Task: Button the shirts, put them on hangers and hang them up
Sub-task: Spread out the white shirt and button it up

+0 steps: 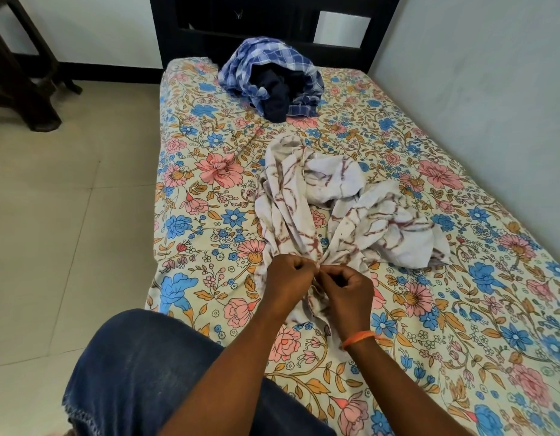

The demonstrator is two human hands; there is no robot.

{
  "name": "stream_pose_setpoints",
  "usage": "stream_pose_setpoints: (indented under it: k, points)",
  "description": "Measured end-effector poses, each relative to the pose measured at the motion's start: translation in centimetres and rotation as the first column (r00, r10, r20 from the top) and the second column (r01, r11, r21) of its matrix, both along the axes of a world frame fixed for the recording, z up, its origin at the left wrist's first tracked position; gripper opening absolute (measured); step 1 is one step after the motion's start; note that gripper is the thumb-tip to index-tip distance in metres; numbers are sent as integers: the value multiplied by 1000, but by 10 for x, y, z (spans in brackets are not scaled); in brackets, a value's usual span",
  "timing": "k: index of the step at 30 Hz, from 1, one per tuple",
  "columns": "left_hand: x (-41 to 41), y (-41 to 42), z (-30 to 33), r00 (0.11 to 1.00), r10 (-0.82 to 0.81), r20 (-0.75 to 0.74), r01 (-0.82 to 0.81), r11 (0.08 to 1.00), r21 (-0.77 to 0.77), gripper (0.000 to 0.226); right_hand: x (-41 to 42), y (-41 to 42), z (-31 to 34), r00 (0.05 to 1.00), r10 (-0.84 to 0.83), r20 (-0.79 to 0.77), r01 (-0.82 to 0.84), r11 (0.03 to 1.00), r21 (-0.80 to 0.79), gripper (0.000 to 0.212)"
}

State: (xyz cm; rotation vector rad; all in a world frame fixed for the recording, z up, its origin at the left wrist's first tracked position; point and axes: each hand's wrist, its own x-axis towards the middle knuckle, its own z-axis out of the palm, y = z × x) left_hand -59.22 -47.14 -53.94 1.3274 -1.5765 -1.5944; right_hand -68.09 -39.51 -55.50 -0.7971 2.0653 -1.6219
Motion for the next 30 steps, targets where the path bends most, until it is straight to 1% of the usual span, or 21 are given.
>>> stream_pose_setpoints:
  k: [4, 7, 10, 17, 19, 22, 25, 28, 30]
  points:
    - [2, 4, 5, 997, -7, -73, 5, 1000, -30, 13, 0, -4, -7, 997, -35, -69, 37, 999, 26, 5]
    - [2, 2, 2, 1000, -1, -22, 0, 998, -61, 8, 1, -2, -9, 997, -38, -74, 40, 999, 25, 7]
    - [0, 1, -2, 999, -18, 33, 21, 997, -81, 10, 3, -1, -10, 998, -48, -52, 48, 999, 15, 8]
    - [-7, 1, -4, 996, -40, 79, 44, 998, -51, 14, 3, -1, -13, 998, -51, -27, 51, 999, 2, 8]
    - [-6, 0, -5, 999, -18, 46, 18, 1000, -11, 13, 2, -1, -12, 999, -48, 18, 48, 999, -8, 10]
    - [-5, -3, -4, 999, 37, -40, -32, 992, 120, 22, 2, -2, -5, 991, -23, 134, 29, 999, -36, 12]
    - [-7, -5, -4, 996, 58, -68, -42, 976, 213, 24, 1, 1, -1, 973, 19, 229, -5, 998, -62, 10]
    - [-9, -6, -6, 996, 60, -63, -44, 972, 229, 20, -6, 3, 1, 946, 70, 317, -54, 997, -58, 10]
    - [-10, -4, -7, 997, 49, -51, -37, 976, 213, 21, -11, 2, 2, 939, 109, 327, -104, 994, -35, 12]
